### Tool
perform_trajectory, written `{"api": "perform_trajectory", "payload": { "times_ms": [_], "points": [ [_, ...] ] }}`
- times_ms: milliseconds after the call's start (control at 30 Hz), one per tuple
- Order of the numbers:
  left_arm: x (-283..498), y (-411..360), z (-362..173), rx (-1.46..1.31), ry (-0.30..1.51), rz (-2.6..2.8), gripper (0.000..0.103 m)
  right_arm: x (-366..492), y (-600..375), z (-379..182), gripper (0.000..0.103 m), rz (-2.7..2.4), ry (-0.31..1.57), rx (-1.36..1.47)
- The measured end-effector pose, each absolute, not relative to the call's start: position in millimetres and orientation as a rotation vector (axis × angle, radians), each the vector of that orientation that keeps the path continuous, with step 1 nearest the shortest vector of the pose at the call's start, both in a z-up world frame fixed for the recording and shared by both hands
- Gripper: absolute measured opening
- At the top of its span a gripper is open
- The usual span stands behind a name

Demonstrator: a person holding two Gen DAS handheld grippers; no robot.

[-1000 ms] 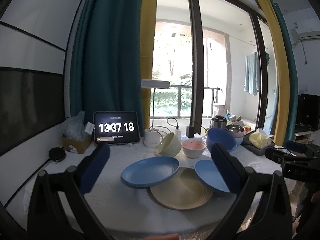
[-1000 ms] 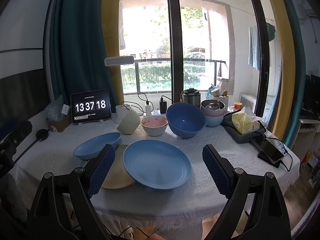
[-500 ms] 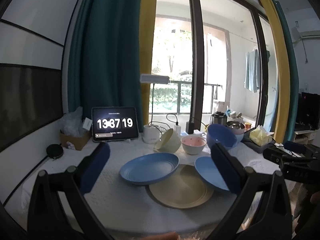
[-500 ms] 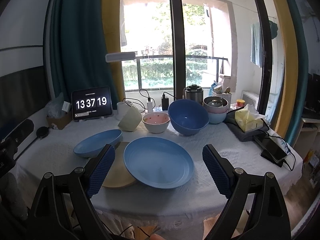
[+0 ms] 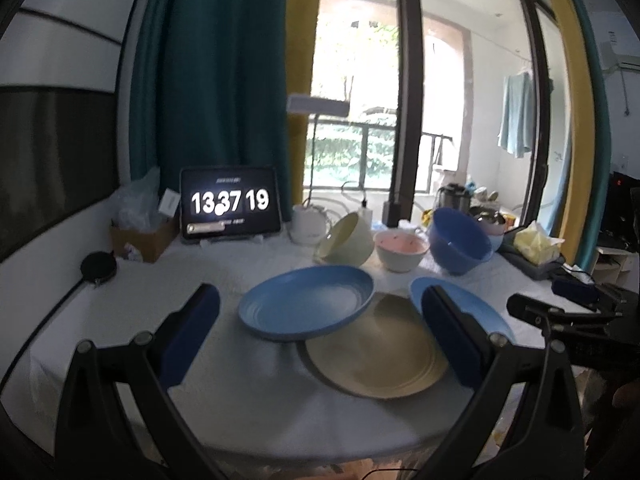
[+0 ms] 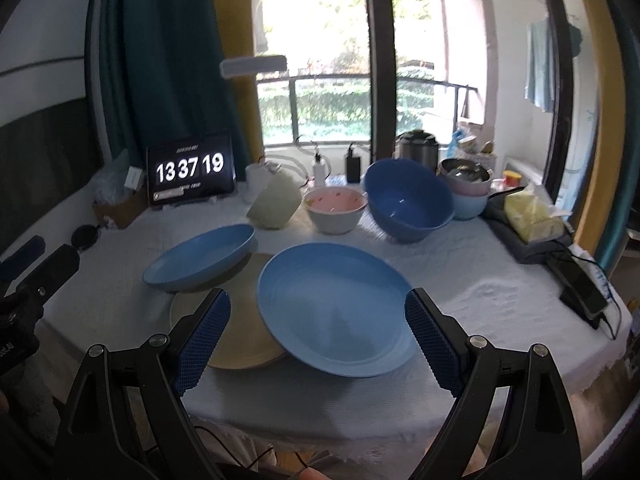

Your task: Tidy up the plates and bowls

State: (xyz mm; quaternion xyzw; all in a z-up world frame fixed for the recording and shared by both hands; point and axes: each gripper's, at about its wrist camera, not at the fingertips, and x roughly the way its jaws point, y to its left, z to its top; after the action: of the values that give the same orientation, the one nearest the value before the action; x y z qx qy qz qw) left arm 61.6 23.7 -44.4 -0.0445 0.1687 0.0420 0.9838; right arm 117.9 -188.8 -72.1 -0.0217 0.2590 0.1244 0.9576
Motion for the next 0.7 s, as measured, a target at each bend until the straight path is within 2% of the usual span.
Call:
{"api": "perform_trajectory", "payload": {
  "times_ms": [267, 533, 700],
  "points": [
    [86, 52, -66, -0.135, 0.392, 0.135, 0.102, 142, -146, -97, 0.092, 0.352, 0.630, -0.080],
    [106, 82, -83, -0.158, 0.440, 0.203, 0.102, 169, -108, -124, 0.073, 0.485, 0.757, -0.100],
    [118, 95, -90, -0.171, 0.471, 0.241, 0.102, 189, -94, -136, 0.072, 0.516, 0.815, -0.101]
  ]
}}
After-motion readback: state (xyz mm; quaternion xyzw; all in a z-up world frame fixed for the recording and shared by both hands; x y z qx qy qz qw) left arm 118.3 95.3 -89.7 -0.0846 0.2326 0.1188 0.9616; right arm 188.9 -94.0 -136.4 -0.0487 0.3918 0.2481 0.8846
